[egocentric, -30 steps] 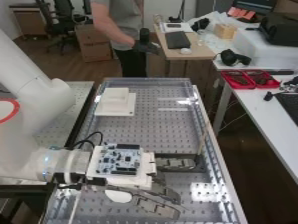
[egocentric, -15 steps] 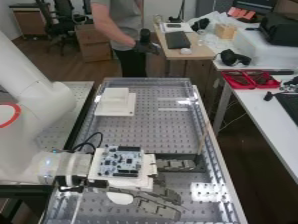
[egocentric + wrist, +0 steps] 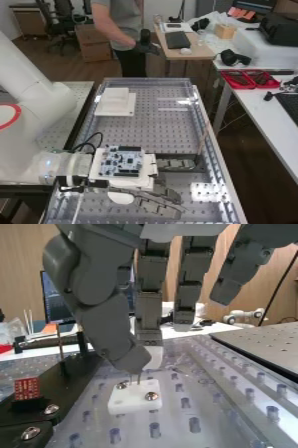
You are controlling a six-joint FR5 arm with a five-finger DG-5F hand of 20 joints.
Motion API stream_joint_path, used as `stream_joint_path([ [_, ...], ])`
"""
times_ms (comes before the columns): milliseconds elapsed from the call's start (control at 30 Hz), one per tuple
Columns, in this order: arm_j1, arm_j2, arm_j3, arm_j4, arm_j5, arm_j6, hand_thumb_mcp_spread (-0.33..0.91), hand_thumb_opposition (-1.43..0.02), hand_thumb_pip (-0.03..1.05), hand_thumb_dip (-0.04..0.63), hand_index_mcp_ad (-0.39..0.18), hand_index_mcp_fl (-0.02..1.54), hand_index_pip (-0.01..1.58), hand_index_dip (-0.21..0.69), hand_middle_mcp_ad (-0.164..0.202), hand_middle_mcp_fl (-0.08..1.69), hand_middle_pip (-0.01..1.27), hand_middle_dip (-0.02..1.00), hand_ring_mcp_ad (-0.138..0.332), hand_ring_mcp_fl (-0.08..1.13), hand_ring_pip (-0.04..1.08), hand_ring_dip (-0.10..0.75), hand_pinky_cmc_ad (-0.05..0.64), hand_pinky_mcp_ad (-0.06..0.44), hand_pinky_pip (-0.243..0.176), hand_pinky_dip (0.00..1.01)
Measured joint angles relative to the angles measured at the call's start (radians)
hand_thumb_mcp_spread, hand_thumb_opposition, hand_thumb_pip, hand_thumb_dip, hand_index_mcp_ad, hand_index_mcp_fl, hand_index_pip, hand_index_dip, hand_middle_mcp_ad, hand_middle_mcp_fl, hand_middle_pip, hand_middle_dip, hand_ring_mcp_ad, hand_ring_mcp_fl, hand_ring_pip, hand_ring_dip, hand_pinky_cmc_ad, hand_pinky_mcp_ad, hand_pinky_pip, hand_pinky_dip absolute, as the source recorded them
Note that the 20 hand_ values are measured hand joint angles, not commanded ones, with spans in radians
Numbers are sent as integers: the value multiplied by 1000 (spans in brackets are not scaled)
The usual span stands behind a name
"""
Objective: Grab the paper clip and place it in the clear container
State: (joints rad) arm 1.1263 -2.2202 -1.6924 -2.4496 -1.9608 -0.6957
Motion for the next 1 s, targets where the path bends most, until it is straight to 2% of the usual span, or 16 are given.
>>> stream_joint_path([
  [167,4,0,-5,19,3,19,682,-941,667,300,-169,101,199,-171,-134,712,777,737,37,408,152,506,426,230,51,195],
  [300,8,-1,-11,39,3,25,695,-979,663,300,-168,94,202,-171,-134,759,840,733,37,417,154,504,426,230,51,195],
  [467,9,1,-28,97,7,35,686,-997,661,298,-168,145,206,-175,-136,796,846,731,38,492,154,504,426,230,51,195],
  [567,10,5,-39,125,8,46,686,-1012,660,298,-166,208,206,-175,-136,808,846,731,37,546,159,513,428,250,49,192],
  [700,11,11,-47,144,9,50,686,-1025,660,298,-169,255,202,-175,-101,846,833,733,37,595,159,511,428,250,68,190],
  [767,11,17,-53,153,10,53,688,-1040,660,298,-169,305,182,-171,-84,873,817,733,37,613,161,511,450,248,82,195],
  [1000,12,40,-57,155,10,60,686,-1058,660,298,-166,340,150,-171,-68,904,785,719,37,632,159,511,459,265,80,192],
])
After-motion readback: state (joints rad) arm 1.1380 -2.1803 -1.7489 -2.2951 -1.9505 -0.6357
